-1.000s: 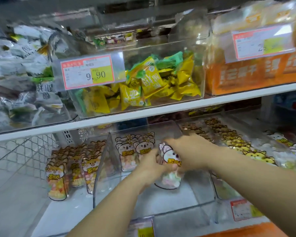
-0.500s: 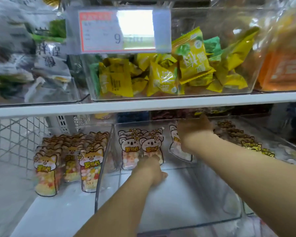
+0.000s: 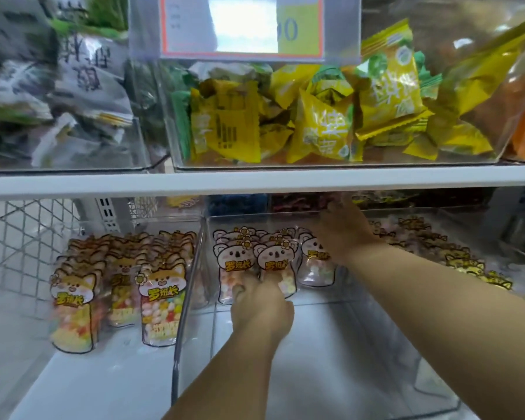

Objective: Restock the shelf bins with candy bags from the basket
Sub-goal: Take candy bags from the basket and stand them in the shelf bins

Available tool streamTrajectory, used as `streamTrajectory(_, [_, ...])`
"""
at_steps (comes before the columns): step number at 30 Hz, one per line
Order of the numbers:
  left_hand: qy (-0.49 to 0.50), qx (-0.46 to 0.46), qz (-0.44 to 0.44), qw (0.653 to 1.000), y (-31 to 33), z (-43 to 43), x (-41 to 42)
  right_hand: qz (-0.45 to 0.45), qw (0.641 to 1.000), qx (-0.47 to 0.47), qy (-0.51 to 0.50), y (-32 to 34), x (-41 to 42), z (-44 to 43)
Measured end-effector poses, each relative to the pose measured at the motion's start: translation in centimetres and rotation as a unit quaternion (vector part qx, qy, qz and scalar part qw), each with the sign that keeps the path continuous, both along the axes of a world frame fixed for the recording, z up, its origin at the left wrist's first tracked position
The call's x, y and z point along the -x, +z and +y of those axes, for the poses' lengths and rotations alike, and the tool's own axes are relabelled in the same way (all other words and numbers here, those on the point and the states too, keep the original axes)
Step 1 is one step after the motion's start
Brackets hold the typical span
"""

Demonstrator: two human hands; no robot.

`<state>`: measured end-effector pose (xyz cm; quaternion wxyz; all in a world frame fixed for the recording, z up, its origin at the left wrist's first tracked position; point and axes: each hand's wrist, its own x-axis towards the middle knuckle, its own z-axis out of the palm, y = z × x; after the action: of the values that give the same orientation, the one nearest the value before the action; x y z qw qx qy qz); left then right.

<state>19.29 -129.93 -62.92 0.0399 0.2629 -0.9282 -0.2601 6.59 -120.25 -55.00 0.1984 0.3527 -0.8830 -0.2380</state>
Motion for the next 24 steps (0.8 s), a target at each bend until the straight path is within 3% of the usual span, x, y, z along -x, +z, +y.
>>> streamTrajectory(3, [0.018,-0.014,0.024,0.999,-0.2,-0.3,0.1,0.010,0.999,0.006,-0.042,-0.4,-0.2,-0.2])
streamTrajectory(7, [0.015,-0.013,0.036,0.999,-0.5,-0.2,0.2,-0.097,0.983,0.136,-0.081,-1.5,-0.9,-1.1])
streamTrajectory(13, [0.015,0.014,0.035,0.999,-0.4,-0.1,0.1,-0.276,0.916,0.275,-0.100,-4.5,-0.7,-1.2])
streamTrajectory(20, [-0.004,0.028,0.039,0.999,-0.5,0.2,0.0,-0.165,0.941,0.287,-0.064,-5.7,-0.4,-1.5])
streamTrajectory(24, [-0.015,0.030,0.041,0.999,-0.7,0.1,0.0,-0.148,0.923,0.347,-0.077,-7.0,-0.9,-1.2])
